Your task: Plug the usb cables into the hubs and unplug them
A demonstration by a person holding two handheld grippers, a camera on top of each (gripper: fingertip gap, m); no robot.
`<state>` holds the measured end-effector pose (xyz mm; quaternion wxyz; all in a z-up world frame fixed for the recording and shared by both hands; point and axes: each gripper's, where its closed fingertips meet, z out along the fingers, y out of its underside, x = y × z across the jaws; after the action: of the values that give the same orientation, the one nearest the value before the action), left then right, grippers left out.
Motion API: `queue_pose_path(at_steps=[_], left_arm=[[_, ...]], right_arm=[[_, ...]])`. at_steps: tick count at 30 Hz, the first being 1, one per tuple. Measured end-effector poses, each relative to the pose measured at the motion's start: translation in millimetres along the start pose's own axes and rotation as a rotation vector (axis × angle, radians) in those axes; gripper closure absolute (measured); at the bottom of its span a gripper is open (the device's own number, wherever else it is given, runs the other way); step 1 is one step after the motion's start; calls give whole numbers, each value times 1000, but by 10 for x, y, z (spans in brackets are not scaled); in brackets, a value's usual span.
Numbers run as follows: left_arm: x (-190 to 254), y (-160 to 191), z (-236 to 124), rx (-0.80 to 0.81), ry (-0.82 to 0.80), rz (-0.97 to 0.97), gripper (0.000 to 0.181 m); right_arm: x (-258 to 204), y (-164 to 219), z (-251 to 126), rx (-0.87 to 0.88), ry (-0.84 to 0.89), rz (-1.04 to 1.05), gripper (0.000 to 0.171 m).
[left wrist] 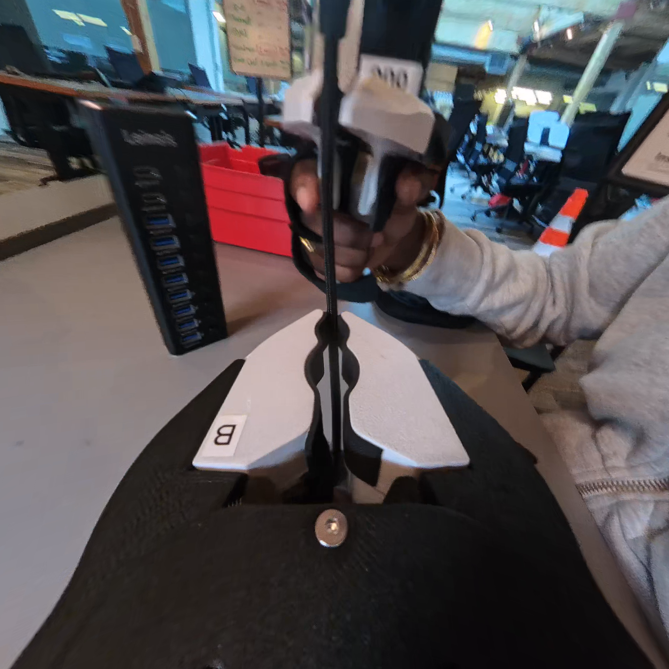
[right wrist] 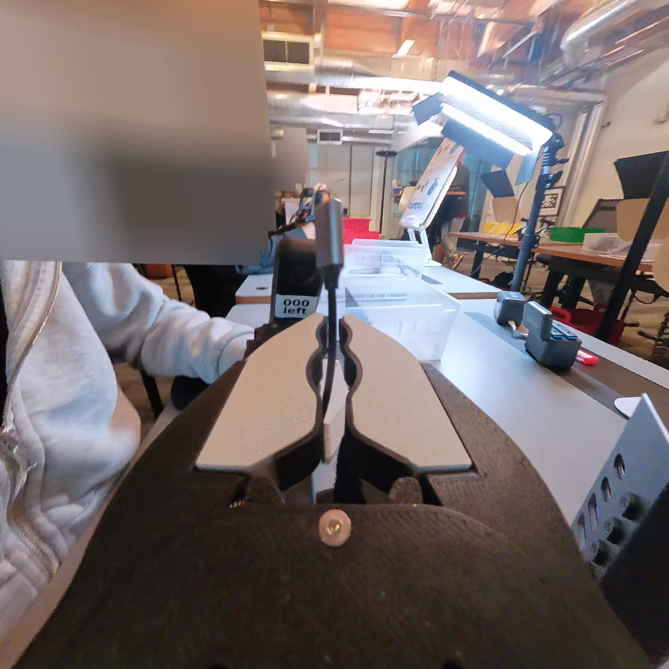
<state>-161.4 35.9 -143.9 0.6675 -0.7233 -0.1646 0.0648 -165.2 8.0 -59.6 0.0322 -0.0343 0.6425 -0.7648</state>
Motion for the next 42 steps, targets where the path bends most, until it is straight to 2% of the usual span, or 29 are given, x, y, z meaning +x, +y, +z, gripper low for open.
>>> queue_pose_path(at_steps=[2, 4, 8, 11, 14, 17, 18, 20, 23, 26, 28, 30, 33, 37, 42], left_arm=[[-165, -199, -115, 127, -81, -40, 178], [-385, -440, -329, 290, -203, -72, 177], [-618, -745, -740, 540, -300, -180, 177], [-622, -851, -856, 653, -276, -251, 177], [-570, -871, -826, 677, -242, -282, 177], [-537, -860, -783, 668, -237, -273, 177], [-536, -870, -790, 673, -237, -275, 177], [-556, -868, -806, 662, -235, -295, 174], [-568, -729, -669, 528, -193, -349, 146], [-536, -610, -526, 415, -121, -408, 129], [-622, -667, -624, 462, -187, -377, 129], [-764, -771, -841, 541, -324, -300, 128], [-835, -1011, -1236, 692, -506, -125, 129], [-685, -1302, -1460, 714, -548, 78, 129], [-589, -1615, -1891, 747, -652, 216, 129]], right_arm=[[111, -3, -12, 14, 65, 35, 144], [261, 107, -33, -39, 139, 87, 130], [240, 562, 111, -230, 96, 279, 119], [110, 858, 312, -311, 57, 340, 119], [-38, 972, 482, -318, -6, 409, 126], [-97, 918, 526, -269, -46, 424, 163], [-59, 915, 505, -274, -18, 393, 163], [81, 820, 431, -243, 74, 294, 163], [345, 384, 225, -70, 255, 120, 163], [456, 49, -36, -1, 447, -225, 163], [417, -109, -135, 18, 516, -432, 163], [400, -232, -209, 13, 588, -608, 163], [379, -295, -280, -52, 635, -844, 164], [372, -157, -292, -273, 628, -1198, 163], [360, -94, -270, -348, 618, -1301, 163]])
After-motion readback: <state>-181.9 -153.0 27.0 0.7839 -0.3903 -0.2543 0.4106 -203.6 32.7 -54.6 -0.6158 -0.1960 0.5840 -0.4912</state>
